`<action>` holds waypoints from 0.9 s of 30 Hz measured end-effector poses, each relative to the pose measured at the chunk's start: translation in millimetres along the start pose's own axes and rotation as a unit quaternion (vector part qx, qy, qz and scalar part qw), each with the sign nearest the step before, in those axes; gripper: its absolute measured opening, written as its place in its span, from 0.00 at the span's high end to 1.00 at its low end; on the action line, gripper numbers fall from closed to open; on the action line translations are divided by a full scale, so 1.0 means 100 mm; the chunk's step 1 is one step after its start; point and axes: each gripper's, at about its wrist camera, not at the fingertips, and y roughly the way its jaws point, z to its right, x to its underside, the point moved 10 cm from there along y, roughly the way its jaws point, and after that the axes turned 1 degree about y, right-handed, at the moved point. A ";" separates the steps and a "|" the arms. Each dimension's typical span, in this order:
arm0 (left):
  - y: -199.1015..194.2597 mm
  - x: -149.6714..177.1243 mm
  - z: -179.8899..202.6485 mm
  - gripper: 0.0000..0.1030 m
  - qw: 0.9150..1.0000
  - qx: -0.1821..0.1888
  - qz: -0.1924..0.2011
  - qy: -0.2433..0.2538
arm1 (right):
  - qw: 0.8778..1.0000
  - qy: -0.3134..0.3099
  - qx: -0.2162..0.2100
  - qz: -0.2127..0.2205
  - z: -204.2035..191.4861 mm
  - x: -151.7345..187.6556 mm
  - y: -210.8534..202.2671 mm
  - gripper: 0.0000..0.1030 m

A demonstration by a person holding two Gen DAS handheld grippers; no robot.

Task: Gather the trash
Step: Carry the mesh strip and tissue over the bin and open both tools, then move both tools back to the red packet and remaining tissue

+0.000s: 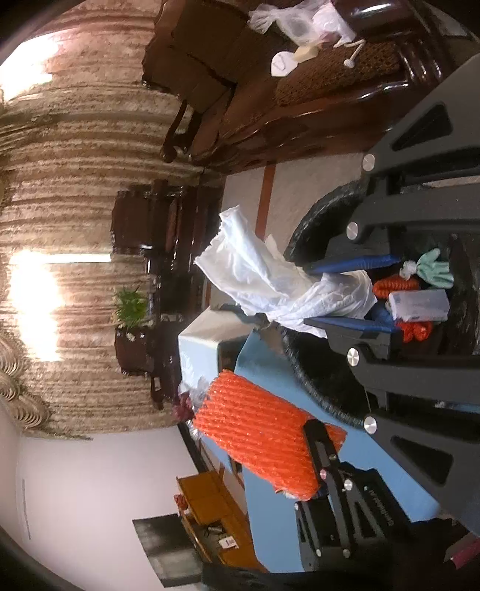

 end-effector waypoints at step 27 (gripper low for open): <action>-0.23 0.04 -0.92 0.14 0.995 -0.089 0.028 -0.047 | 1.000 0.007 -0.007 -0.005 -0.12 0.08 0.22 0.06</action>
